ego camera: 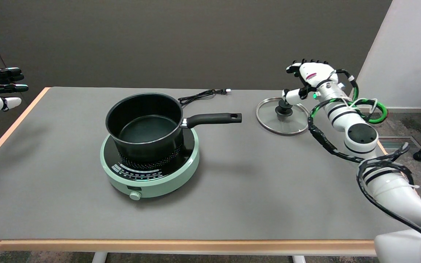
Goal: Pick up the pot lid.
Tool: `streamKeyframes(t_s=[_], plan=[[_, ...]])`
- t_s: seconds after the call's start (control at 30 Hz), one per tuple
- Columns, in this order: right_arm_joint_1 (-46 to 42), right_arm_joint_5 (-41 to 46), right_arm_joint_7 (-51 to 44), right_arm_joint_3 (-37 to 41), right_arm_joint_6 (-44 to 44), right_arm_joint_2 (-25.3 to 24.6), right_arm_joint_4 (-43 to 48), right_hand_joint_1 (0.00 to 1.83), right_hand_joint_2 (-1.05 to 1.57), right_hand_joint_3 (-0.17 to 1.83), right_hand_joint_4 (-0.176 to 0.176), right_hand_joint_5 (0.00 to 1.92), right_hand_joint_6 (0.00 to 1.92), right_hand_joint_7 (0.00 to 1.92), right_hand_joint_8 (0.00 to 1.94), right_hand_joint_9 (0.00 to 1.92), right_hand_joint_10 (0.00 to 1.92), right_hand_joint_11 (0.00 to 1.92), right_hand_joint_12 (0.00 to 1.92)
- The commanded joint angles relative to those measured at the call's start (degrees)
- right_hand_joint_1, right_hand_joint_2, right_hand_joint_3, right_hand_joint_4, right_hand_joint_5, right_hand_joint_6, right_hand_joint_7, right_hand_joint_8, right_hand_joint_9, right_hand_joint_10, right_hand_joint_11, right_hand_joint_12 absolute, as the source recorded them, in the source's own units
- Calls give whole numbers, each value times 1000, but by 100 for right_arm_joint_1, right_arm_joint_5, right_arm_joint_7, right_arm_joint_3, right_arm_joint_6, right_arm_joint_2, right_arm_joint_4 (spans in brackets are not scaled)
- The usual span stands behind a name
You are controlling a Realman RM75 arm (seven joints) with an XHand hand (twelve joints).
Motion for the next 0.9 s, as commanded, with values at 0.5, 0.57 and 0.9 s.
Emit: streamKeyframes(t_s=[0.5,0.57,0.9], plan=[[749,-8,-216,-493,284,-136,-1278,777,546,956,47,402,167,515,172,581,376,483,1184],[789,-8,-224,-493,284,-136,-1369,773,547,952,50,423,174,515,171,582,377,493,1182],[934,-16,-524,-501,268,-144,-1736,811,523,955,51,452,185,474,169,518,332,432,1118]])
